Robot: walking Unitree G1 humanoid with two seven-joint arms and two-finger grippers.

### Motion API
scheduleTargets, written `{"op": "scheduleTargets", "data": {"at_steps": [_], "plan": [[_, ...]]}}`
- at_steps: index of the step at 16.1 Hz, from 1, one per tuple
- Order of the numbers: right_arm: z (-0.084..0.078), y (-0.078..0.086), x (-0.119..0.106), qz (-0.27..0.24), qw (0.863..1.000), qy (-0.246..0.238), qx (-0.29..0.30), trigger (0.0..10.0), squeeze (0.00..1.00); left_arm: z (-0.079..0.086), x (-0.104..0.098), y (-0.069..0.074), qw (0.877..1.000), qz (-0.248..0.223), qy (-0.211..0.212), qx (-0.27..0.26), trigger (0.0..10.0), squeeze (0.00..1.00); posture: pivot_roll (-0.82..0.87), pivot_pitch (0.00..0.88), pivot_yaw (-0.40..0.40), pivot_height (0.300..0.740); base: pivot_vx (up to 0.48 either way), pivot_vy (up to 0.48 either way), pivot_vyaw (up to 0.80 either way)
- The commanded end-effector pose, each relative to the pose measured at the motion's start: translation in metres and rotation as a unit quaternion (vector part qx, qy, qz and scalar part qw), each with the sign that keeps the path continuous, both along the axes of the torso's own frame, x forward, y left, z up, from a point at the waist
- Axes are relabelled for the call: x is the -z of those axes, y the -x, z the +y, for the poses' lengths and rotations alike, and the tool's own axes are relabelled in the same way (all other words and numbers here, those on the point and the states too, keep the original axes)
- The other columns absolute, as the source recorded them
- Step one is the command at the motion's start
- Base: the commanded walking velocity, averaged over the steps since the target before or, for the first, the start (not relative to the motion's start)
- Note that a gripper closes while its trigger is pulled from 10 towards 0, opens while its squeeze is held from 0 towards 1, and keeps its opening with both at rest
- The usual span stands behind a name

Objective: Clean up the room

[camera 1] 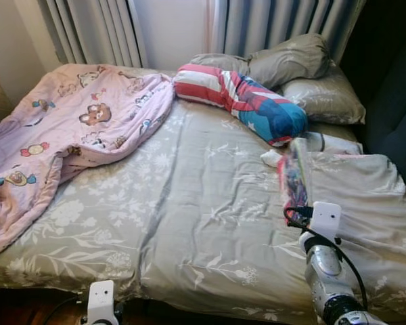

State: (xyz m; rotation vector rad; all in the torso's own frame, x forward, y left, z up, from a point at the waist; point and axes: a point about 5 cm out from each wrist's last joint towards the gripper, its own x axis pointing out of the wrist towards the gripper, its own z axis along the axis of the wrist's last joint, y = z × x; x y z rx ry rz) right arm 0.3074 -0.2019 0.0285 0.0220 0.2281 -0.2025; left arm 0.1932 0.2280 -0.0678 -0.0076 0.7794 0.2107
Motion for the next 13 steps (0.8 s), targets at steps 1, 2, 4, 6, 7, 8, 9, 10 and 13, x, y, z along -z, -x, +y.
{"op": "scheduleTargets", "data": {"at_steps": [1,2,4,6,7,8,9,10,13], "plan": [[-0.0006,-0.0053,-0.0075,-0.018,1.000,0.003,0.003,10.0,0.00,0.0024,-0.0017,-0.0020,1.000,-0.004,-0.002,-0.004,10.0,0.00,0.09,0.000,-0.032,0.740,0.000,0.000,-0.52],[-0.0002,-0.0057,-0.0080,-0.019,1.000,0.005,0.003,10.0,0.00,0.0033,-0.0022,-0.0026,1.000,-0.005,-0.002,-0.005,10.0,0.00,0.10,0.000,-0.032,0.740,0.000,0.000,0.00],[0.0001,-0.0057,-0.0082,-0.021,1.000,0.003,0.004,10.0,0.00,0.0036,-0.0024,-0.0027,1.000,-0.006,-0.003,-0.005,10.0,0.00,0.10,0.000,-0.031,0.740,0.000,0.000,0.00],[-0.0001,-0.0055,-0.0082,-0.021,1.000,0.003,0.005,10.0,0.00,0.0036,-0.0023,-0.0027,1.000,-0.005,-0.002,-0.005,10.0,0.00,0.09,0.004,-0.031,0.740,0.000,0.000,0.00],[-0.0004,-0.0054,-0.0080,-0.021,1.000,0.004,0.005,10.0,0.00,0.0036,-0.0024,-0.0028,1.000,-0.005,-0.002,-0.005,10.0,0.00,0.09,0.005,-0.031,0.740,0.000,0.000,0.00],[-0.0006,-0.0054,-0.0081,-0.021,1.000,0.002,0.008,10.0,0.00,0.0034,-0.0024,-0.0030,1.000,-0.005,-0.002,-0.006,10.0,0.00,0.09,0.006,-0.030,0.740,0.000,0.000,0.00],[-0.0002,-0.0057,-0.0091,-0.028,1.000,-0.004,0.008,10.0,0.00,0.0033,-0.0025,-0.0031,1.000,-0.005,-0.001,-0.005,10.0,0.00,0.09,0.007,-0.030,0.740,0.000,0.000,0.00],[0.0009,-0.0064,-0.0095,-0.027,1.000,-0.002,0.002,10.0,0.00,0.0032,-0.0025,-0.0033,1.000,-0.006,-0.001,-0.005,10.0,0.00,0.09,0.008,-0.030,0.740,0.000,0.000,0.00],[0.0023,-0.0065,-0.0105,-0.033,0.999,0.000,0.003,10.0,0.00,0.0032,-0.0027,-0.0035,1.000,-0.006,-0.001,-0.005,10.0,0.00,0.09,0.013,-0.028,0.740,0.245,0.000,-0.27]]}}
